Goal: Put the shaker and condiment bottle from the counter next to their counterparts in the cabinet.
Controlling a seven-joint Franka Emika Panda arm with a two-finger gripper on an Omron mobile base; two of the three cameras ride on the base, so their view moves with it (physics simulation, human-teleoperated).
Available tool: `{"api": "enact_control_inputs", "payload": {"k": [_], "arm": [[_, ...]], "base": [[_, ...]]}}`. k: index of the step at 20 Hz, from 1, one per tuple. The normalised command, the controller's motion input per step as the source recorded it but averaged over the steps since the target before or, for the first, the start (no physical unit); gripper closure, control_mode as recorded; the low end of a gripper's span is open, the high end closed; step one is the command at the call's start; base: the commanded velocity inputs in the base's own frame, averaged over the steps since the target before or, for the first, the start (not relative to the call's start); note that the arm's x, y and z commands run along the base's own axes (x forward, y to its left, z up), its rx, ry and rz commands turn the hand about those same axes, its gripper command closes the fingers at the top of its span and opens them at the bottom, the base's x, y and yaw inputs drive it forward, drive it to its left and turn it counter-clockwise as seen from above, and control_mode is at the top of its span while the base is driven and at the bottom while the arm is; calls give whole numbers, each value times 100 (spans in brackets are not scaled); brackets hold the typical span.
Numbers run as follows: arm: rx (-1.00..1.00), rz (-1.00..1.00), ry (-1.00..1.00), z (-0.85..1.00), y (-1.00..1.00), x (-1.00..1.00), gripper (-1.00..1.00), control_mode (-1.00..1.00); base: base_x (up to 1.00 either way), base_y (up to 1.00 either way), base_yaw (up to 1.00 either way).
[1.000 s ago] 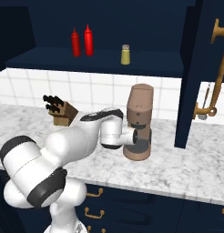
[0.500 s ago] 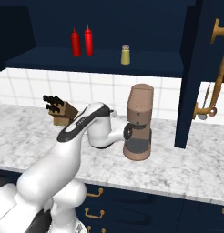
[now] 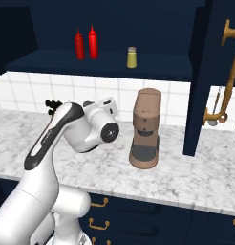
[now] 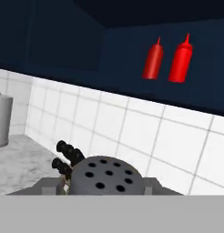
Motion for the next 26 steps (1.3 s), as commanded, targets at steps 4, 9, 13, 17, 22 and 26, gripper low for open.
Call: {"api": "enact_control_inputs", "payload": {"k": [4,9,13,17,22,26], "arm": [[-11,-28,-18,81,-3,-29,100,-100],[-8,-30,-17,83,-3,-13,100,-100],[-3,-31,-14,86,-3,-4,100,-100],[0,-30,-12,89,-3,-1,100,-100],[3,-31,-4,82,-5,0,100,-100],[22,-33,0,59,-11,0,100,-100]], "base": [[0,0,0],[0,0,0],[0,0,0],[0,0,0],[0,0,0],[0,0,0]]}}
